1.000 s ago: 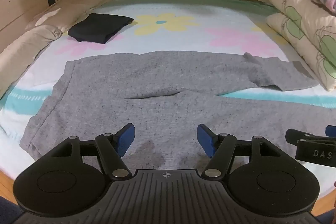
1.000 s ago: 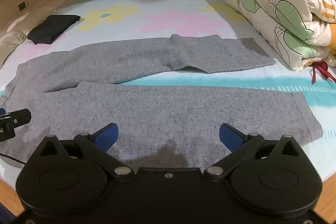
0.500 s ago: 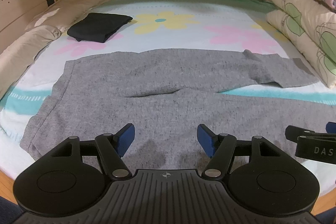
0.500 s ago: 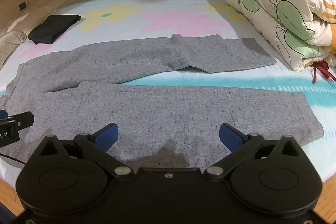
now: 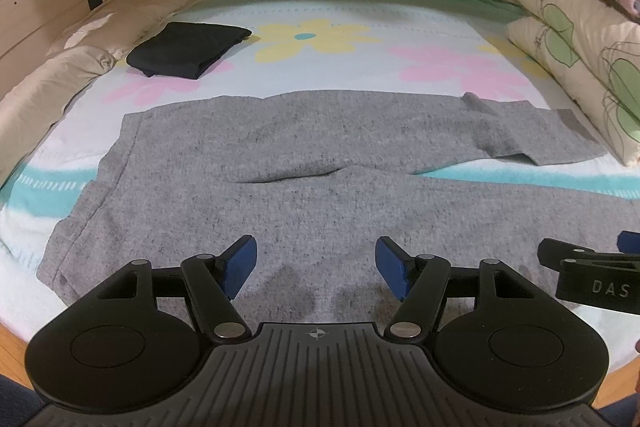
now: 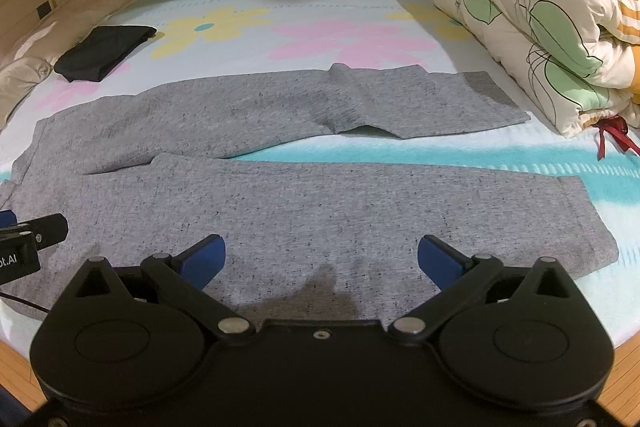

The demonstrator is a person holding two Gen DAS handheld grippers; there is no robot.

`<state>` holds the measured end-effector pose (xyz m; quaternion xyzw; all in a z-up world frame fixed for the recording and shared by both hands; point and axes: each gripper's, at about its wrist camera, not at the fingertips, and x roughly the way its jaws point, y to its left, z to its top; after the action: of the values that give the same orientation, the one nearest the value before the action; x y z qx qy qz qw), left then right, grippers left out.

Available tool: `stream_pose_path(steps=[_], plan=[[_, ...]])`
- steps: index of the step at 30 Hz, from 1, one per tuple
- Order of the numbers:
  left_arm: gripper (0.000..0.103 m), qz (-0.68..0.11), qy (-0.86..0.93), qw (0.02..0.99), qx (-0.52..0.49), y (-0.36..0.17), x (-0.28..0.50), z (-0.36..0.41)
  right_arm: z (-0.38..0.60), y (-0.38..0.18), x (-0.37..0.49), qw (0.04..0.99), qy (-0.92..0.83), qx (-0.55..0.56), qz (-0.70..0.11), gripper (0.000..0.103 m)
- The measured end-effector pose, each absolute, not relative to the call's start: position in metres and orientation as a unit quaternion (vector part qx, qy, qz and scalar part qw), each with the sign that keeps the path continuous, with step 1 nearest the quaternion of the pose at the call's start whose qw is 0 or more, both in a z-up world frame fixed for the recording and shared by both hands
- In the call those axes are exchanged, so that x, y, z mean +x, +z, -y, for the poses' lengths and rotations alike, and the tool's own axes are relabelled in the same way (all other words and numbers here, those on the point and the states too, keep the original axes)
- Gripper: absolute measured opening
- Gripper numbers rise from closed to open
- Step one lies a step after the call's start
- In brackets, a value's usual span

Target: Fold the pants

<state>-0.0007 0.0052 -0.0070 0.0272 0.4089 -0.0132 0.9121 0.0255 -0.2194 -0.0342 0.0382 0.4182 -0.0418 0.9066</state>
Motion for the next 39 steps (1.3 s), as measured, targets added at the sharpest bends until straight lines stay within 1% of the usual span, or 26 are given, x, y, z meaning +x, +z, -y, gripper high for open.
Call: stream_pose_path(steps=[39], plan=[[0.064,-0.413,-0.014,0.91,0.029,-0.0066,-0.0002,-0.0042,0.2132,-0.0333,0.0271,0.903,-0.041,0.02,-0.427,0.102]])
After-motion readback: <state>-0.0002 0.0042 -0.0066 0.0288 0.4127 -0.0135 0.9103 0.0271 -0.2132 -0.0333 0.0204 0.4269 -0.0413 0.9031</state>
